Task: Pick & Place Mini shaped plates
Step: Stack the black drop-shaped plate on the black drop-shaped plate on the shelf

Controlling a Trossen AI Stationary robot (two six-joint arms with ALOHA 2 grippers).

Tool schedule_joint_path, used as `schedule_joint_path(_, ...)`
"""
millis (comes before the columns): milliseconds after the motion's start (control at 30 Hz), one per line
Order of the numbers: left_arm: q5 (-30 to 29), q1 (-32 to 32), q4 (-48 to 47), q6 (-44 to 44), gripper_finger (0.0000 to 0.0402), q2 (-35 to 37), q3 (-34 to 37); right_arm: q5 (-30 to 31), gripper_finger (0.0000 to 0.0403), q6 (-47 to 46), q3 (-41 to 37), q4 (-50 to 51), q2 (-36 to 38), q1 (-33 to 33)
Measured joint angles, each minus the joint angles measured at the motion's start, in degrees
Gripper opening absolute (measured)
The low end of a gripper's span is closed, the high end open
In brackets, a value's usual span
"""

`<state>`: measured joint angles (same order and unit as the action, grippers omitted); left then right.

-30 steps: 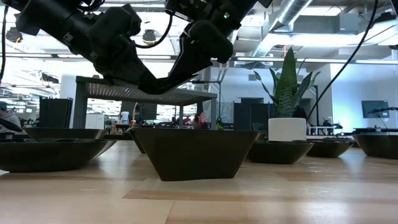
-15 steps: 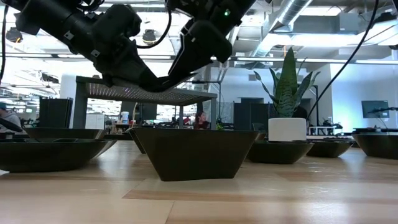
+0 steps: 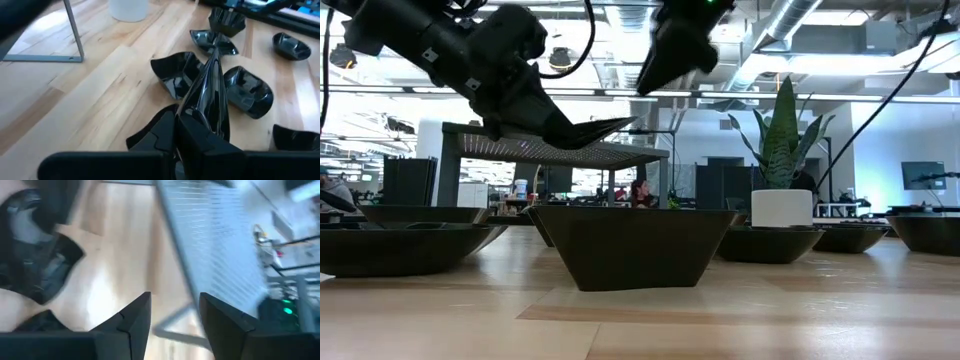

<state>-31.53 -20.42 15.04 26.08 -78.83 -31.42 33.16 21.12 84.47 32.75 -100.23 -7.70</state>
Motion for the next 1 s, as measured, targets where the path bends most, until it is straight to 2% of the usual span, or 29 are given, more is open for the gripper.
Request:
schedule_joint_path(100,-1.6,-0.1,0.3,-0.1,0.0016,0.0,-0.5,2.0,0.0153,-1.3,0.0,3.3,5.1,-0.1)
schedule_joint_path(233,-5.5,0.3,0.4,-0.3,0.0016,1.7,-2.7,1.8,0.0144,-4.4,0.0,7.9,12.6,0.4)
schedule_joint_path(400,-8.9,1.0,0.0,-4.4,0.0016,8.8,-3.6,1.0,0.0137,-6.4,-3.1,7.9,22.4,2.5)
schedule_joint_path(500,-14.0,1.2,-2.5,-6.4,0.0017,14.7,-3.6,-4.0,0.0135,-8.9,-9.2,6.1,28.1,5.0)
schedule_joint_path(633,-20.1,1.4,-11.0,-6.1,0.0017,22.8,-3.6,-10.2,0.0134,-10.2,-22.3,-5.5,34.5,8.7)
schedule_joint_path(733,-22.9,1.5,-16.9,-5.1,0.0017,28.0,-3.6,-11.9,0.0134,-10.3,-31.7,-16.7,37.1,10.4)
schedule_joint_path(800,-23.4,1.5,-20.3,-1.2,0.0017,30.5,-3.6,-12.3,0.0134,-10.5,-36.2,-21.6,37.6,11.0)
schedule_joint_path(900,-23.8,1.5,-26.0,3.6,0.0017,32.9,-3.6,-12.3,0.0136,-5.6,-37.3,-22.5,37.5,11.9)
schedule_joint_path(1000,-25.4,1.5,-31.9,6.9,0.0014,33.7,-3.6,-12.3,0.0139,-6.4,-37.1,-22.8,37.7,12.6)
